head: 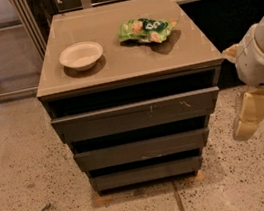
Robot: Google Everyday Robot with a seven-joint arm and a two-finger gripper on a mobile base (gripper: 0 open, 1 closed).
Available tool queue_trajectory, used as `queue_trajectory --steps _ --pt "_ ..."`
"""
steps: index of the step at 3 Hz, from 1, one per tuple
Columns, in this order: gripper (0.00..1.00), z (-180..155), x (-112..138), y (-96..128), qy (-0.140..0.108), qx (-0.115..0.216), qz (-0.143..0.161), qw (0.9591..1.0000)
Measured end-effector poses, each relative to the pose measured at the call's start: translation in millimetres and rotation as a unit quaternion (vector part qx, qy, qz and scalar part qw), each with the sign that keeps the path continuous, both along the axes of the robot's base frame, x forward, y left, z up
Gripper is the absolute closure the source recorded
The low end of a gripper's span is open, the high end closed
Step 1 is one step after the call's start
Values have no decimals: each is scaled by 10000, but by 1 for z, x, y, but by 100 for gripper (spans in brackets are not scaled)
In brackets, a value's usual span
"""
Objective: Open middle drawer
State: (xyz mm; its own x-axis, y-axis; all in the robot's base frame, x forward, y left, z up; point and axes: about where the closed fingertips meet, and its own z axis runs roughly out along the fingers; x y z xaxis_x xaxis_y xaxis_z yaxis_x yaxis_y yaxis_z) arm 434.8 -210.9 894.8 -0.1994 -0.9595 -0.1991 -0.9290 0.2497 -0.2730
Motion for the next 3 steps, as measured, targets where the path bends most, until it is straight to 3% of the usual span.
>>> queue_trajectory --steps 2,3 --pt "0 -130 7 11 309 1 78 9995" --pt "0 -205 7 9 759 -12 -44 9971"
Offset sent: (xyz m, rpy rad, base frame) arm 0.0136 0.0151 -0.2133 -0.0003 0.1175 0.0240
